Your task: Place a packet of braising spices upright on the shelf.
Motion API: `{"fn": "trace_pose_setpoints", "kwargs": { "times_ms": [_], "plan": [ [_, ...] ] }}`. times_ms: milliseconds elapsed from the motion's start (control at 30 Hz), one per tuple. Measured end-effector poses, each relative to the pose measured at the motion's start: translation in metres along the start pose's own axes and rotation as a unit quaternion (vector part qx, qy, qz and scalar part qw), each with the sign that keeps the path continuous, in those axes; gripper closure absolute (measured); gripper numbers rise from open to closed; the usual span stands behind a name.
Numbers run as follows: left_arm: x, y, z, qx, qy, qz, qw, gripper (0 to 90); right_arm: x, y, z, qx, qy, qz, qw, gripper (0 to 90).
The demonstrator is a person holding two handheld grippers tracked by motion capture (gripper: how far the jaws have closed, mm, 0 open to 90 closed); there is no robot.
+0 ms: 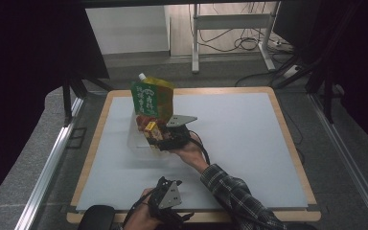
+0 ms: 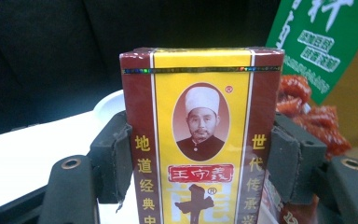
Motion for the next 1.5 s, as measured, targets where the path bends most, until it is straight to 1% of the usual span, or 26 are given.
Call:
{"fn": "trace_pose_setpoints", "kwargs": {
  "times_ms": [133, 233, 333, 500, 600, 667, 800, 900, 1000, 1100, 1267, 1500],
  "plan": [
    [-0.001, 0.0, 0.0, 0.0, -0.001, 0.001, 1.0, 0.0, -0.001, -0.004, -0.001, -0.003, -0.004, 0.003, 1.0, 32.9],
    [-0.001, 0.0, 0.0, 0.0, -0.002, 0.002, 1.0, 0.0, -0.004, -0.007, -0.003, -0.003, -0.003, 0.011, 0.9999, 33.0],
    [-0.001, 0.0, 0.0, 0.0, -0.002, 0.002, 1.0, 0.0, -0.004, -0.008, -0.004, -0.002, -0.003, 0.01, 0.9999, 33.0],
    [0.002, 0.0, -0.002, -0.005, 0.003, -0.003, 1.0, 0.0, -0.003, -0.005, -0.001, 0.017, -0.014, 0.0, 0.9998, 31.5],
    [0.003, 0.0, -0.002, -0.004, 0.004, -0.005, 1.0, 0.0, -0.003, -0.004, -0.002, 0.029, -0.016, -0.009, 0.9994, 26.5],
    [0.002, 0.0, -0.001, -0.004, 0.004, -0.004, 1.0, 0.0, -0.002, -0.002, -0.003, 0.031, -0.017, -0.017, 0.9992, 23.6],
    [0.002, 0.001, -0.002, -0.005, 0.006, -0.003, 1.0, 0.0, 0.0, 0.004, -0.005, 0.035, -0.022, -0.018, 0.999, 18.4],
    [0.003, 0.001, -0.002, -0.007, 0.007, -0.006, 0.9999, 0.0, 0.001, 0.004, -0.007, 0.04, -0.025, -0.02, 0.9987, 16.3],
    [0.004, 0.001, -0.003, -0.008, 0.009, -0.007, 0.9999, 0.0, 0.001, 0.002, -0.01, 0.048, -0.025, -0.015, 0.9984, 14.0],
    [0.004, 0.001, -0.003, -0.011, 0.008, -0.011, 0.9999, 0.0, 0.0, 0.002, -0.012, 0.052, -0.03, -0.02, 0.998, 12.5],
    [0.006, 0.002, -0.004, -0.016, 0.012, -0.017, 0.9996, 0.0, 0.001, 0.004, -0.016, 0.058, -0.029, -0.021, 0.9977, 10.1],
    [0.007, 0.003, -0.005, -0.021, 0.017, -0.02, 0.9994, 0.0, 0.004, 0.003, -0.024, 0.074, -0.037, -0.03, 0.9961, 7.5]
  ]
}}
Point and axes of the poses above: each handheld gripper's, and its own axes: z roughly forward along the jaws, y roughly out of its top, x roughly to its left, the point moved 9 cm from there along z, roughly forward along the jaws, and after that the axes turned 7 degrees about z, right-handed, at the moved point
